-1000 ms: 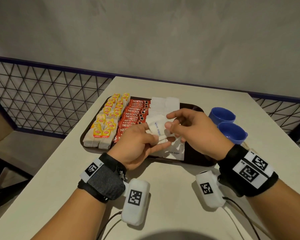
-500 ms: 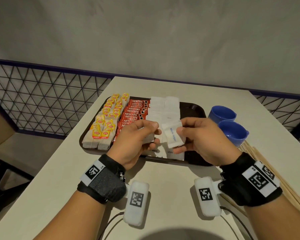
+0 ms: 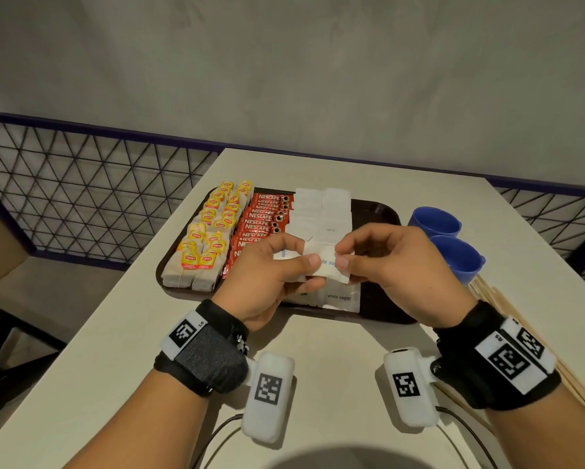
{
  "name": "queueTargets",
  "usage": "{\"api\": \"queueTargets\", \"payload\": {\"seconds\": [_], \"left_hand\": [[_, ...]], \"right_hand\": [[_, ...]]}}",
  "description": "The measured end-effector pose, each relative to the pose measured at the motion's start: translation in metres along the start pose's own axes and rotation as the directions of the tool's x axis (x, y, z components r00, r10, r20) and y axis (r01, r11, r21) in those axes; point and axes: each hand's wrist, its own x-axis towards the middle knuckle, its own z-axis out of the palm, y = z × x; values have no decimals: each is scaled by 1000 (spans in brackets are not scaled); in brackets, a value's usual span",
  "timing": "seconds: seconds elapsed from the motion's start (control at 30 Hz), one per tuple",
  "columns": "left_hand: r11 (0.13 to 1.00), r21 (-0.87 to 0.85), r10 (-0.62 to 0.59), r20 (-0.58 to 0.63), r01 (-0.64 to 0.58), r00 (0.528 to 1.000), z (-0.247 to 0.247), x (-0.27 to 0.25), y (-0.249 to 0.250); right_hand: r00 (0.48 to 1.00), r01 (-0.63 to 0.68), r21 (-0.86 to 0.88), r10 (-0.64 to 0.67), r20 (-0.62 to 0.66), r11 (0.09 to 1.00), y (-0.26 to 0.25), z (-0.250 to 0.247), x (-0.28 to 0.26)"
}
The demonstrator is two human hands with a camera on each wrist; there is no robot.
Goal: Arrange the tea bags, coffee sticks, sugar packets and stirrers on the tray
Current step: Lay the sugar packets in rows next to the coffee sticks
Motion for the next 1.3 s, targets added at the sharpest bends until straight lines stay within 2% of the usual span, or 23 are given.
{"api": "queueTargets", "payload": {"seconds": [0.1, 0.23, 0.33, 0.5, 0.73, 0.93, 1.13, 1.3], "left_hand": [[1000, 23, -9, -28, 9, 1000, 0, 1, 0], [998, 51, 55, -165, -47, 985, -5, 6, 0], [993, 65, 107, -198, -95, 974, -8, 9, 2], [990, 79, 133, -185, -121, 974, -6, 7, 3], [991, 84, 120, -203, -105, 972, -7, 7, 3], [993, 78, 108, -208, -94, 972, -7, 6, 4], [994, 49, 107, -210, -99, 972, -7, 8, 4], [996, -55, 62, -228, -76, 972, -8, 8, 4]], "right_hand": [[1000, -8, -21, 8, -23, 1000, -1, -1, 0], [996, -49, -152, 37, -80, 987, 7, -14, 5], [994, -111, -274, 113, -9, 955, 18, -21, 9], [970, -132, -434, 207, 130, 891, 31, -13, 15], [957, -121, -615, 257, 138, 779, 31, -3, 28], [969, -115, -659, 231, 91, 743, 27, -1, 35], [959, -151, -502, 251, 136, 852, 27, -10, 30], [966, -96, -629, 224, 127, 772, 37, -7, 27]]}}
